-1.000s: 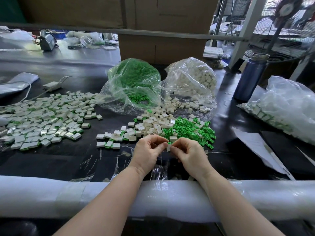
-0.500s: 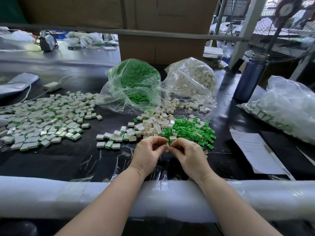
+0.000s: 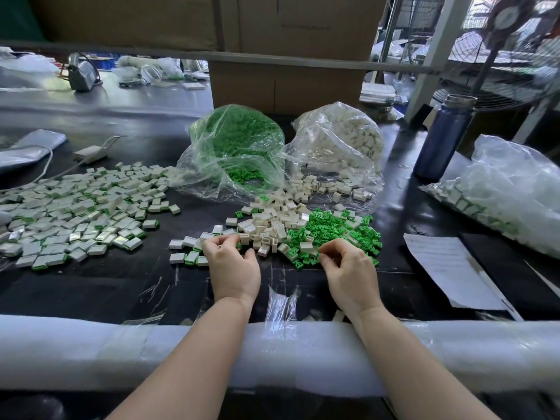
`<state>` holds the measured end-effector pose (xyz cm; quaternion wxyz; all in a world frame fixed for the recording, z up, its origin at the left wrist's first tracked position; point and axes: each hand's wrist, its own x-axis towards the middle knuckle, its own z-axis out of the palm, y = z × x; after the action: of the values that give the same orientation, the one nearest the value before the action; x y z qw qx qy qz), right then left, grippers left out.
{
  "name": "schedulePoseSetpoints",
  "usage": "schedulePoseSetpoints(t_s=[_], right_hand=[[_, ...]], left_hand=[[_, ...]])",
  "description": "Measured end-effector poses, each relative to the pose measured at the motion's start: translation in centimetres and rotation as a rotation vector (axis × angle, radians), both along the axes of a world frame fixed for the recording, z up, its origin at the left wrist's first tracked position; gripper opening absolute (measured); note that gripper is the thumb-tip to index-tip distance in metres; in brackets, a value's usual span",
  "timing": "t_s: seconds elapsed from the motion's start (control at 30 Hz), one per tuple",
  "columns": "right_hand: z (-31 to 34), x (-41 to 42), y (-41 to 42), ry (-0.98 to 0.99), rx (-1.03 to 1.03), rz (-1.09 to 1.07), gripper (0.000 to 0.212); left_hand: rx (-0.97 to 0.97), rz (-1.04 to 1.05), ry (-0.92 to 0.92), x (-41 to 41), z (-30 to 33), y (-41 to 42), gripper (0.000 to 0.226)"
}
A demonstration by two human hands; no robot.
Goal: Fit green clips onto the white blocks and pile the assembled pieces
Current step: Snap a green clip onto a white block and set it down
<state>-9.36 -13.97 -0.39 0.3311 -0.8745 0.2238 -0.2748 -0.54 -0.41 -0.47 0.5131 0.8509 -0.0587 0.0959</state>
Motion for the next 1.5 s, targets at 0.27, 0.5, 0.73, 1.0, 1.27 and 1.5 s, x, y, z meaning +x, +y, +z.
schedulePoseSetpoints(t_s=[0.27,0.5,0.73,1.0,1.27,1.5], right_hand=[[-0.05,0.11,-0.04,0.017,-0.025,0.006,0.008],[-0.31,0.19,0.22,0.083,-0.16,0.104,0.015],[-0.52,0.52,0.61,0.268,-0.337,0.204,0.03],[-0.58,0.27,0.54,0.174,-0.353,0.138,0.019],[-0.66,0.35,0.57,0.221,-0.397,0.081,0.024],[-0.75,0.29,0.55,0.247,-0.395,0.035,0.024]], left_hand=[[0.219,0.019,0.096,-0.19,-0.1,-0.23,0.033],[0.399,0.015,-0.046,-0.82,0.19,-0.2,0.035],[0.592,-0.13,-0.059,-0.95,-0.21,-0.41,0.029],[0.494,-0.08,-0.064,-0.93,-0.12,-0.33,0.02],[0.636,-0.07,0.017,-0.57,-0.36,-0.35,0.034],[0.644,-0.057,0.027,-0.38,-0.5,-0.56,0.038]])
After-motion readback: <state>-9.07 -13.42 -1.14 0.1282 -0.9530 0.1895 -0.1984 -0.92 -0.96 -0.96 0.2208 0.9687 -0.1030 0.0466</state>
